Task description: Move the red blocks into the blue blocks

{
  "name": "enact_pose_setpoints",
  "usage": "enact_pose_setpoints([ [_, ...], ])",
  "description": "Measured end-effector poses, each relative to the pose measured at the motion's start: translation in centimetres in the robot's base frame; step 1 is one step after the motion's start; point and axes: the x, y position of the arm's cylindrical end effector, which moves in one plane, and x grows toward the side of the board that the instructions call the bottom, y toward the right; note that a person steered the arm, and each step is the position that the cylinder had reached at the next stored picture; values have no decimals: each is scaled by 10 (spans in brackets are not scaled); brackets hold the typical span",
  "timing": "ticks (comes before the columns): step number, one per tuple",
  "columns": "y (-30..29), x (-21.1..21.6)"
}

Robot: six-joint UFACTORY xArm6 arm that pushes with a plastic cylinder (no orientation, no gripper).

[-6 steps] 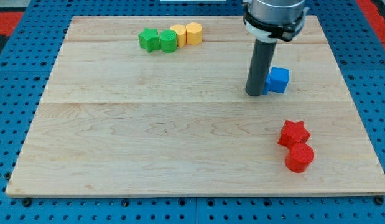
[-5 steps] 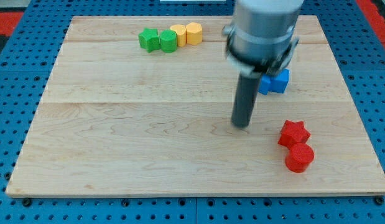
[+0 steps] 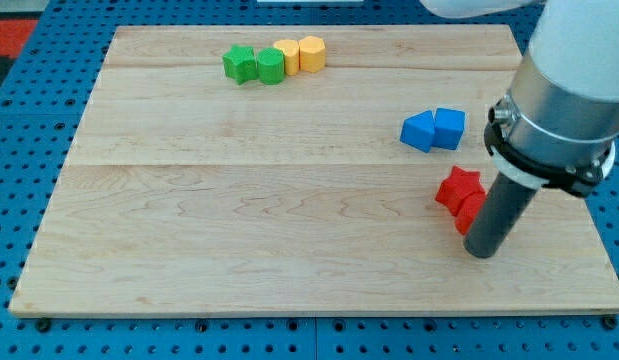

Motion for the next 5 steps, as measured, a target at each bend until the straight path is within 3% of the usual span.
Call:
enact_pose_setpoints([
  [3, 0, -74],
  [4, 0, -82],
  [5, 0, -59],
])
